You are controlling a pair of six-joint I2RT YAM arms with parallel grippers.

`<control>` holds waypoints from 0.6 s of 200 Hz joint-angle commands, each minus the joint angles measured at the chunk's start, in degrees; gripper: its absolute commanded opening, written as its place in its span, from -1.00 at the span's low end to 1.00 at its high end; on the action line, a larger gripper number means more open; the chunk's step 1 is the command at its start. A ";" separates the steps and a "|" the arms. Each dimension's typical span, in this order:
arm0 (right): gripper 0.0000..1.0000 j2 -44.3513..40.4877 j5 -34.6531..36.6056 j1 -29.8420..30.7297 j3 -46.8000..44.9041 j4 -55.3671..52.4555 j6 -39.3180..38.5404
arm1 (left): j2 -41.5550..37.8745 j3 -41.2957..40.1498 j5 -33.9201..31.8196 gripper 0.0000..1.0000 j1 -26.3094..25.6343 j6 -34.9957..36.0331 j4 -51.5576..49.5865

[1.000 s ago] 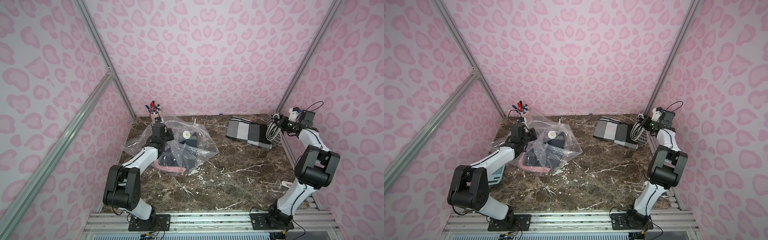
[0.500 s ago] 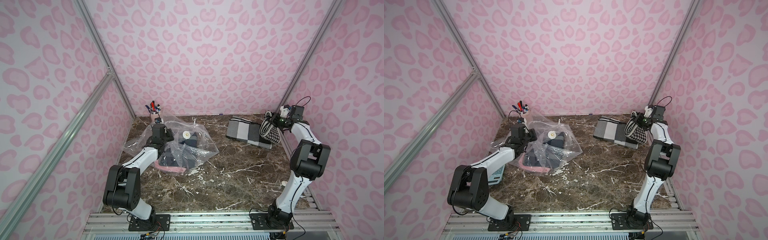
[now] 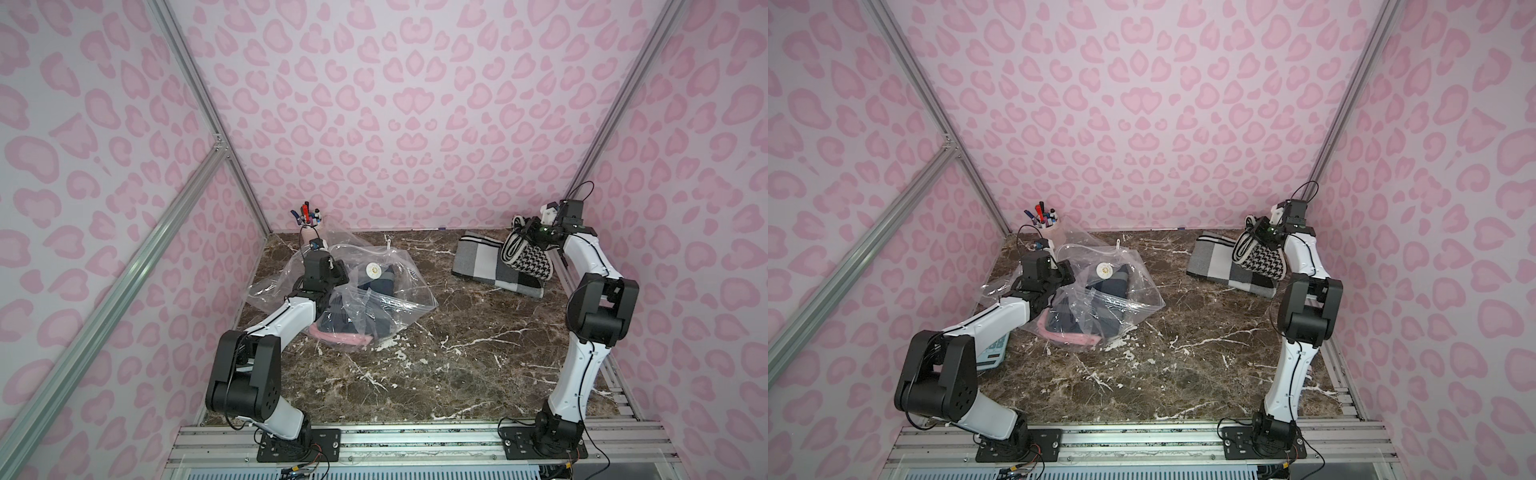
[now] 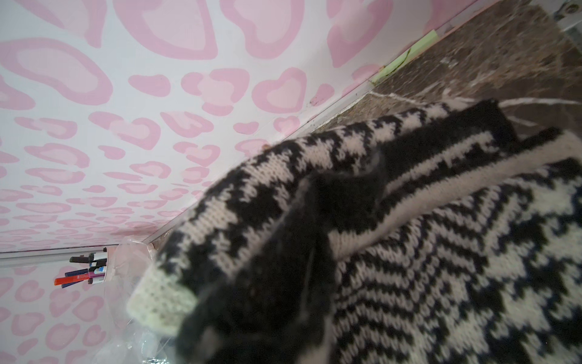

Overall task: Take the blanket out of the vacuum bag
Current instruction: Place the blanket at the corner of the board.

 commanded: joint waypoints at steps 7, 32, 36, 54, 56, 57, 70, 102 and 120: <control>-1.00 0.51 0.40 0.96 -0.51 0.32 1.25 | -0.54 -0.53 1.70 -0.92 -0.01 -1.21 1.36; -1.00 0.92 0.40 1.82 -3.29 3.05 2.81 | -0.44 -0.50 1.87 -0.92 -0.04 -1.74 1.36; -1.00 1.17 0.36 1.97 -3.49 3.30 3.01 | -0.33 -0.49 1.86 -0.92 0.00 -1.84 1.36; -1.00 2.27 0.38 2.67 -3.50 4.29 3.99 | -0.26 -0.59 2.06 -0.92 -0.06 -2.03 1.36; -1.00 2.41 0.40 2.71 -3.51 4.44 4.15 | -0.23 -0.59 2.03 -0.92 -0.06 -2.09 1.42; -1.00 2.47 0.42 2.77 -3.47 4.51 4.23 | -0.27 -0.63 2.07 -0.92 -0.06 -2.06 1.43; -1.00 3.29 0.30 3.06 -2.99 5.43 5.21 | -0.21 -0.68 2.27 -0.92 0.01 -2.18 1.53; -1.00 6.26 -0.14 3.67 0.49 5.20 7.07 | -0.16 -1.06 2.21 -0.92 -0.03 -2.20 1.49; -1.00 8.16 -0.26 3.95 2.30 5.03 8.19 | -0.07 -0.94 2.20 -0.92 0.00 -2.12 1.44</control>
